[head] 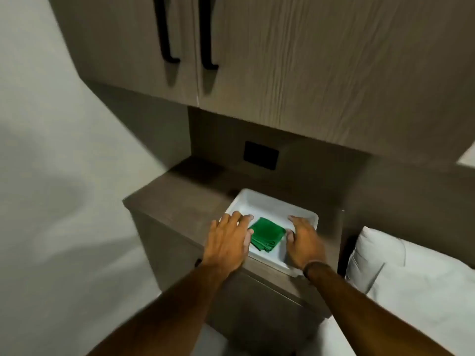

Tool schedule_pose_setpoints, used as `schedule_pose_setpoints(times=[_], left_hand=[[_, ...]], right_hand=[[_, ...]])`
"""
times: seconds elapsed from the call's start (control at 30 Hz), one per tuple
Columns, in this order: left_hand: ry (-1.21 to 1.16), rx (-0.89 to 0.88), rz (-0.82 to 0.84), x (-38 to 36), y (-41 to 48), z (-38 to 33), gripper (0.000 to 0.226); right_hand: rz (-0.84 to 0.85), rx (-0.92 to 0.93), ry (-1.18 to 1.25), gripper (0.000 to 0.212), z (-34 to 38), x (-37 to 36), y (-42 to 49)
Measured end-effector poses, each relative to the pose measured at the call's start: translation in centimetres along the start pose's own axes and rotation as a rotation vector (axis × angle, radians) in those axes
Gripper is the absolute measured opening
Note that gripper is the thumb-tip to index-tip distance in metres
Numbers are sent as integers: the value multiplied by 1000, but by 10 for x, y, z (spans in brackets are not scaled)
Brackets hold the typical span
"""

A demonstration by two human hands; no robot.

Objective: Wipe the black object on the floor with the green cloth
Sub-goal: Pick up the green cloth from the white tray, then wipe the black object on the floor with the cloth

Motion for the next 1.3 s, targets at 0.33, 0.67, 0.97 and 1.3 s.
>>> schedule_pose_setpoints(times=[0.33, 0.67, 0.97, 1.3], left_hand=[[-110, 327, 603, -139, 104, -27, 46], [-1191, 400, 394, -12, 35, 2, 7], [-1521, 915, 713, 19, -320, -2, 37], [-872, 1164, 718, -159, -548, 62, 74]], right_hand=[[380, -172, -281, 42, -43, -77, 95], [289, -171, 625, 18, 10, 26, 27], [706, -955, 1687, 82, 44, -63, -307], [558, -1148, 1007, 36, -50, -284, -439]])
Point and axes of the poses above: each hand's wrist, its own y-axis towards the middle knuckle, its own x-axis out of the back of the hand, z = x × y, the point moved 3 cm from there along y, towards the middle knuckle, and after that the axes turned 10 degrees about y, right-handed, at the moved point
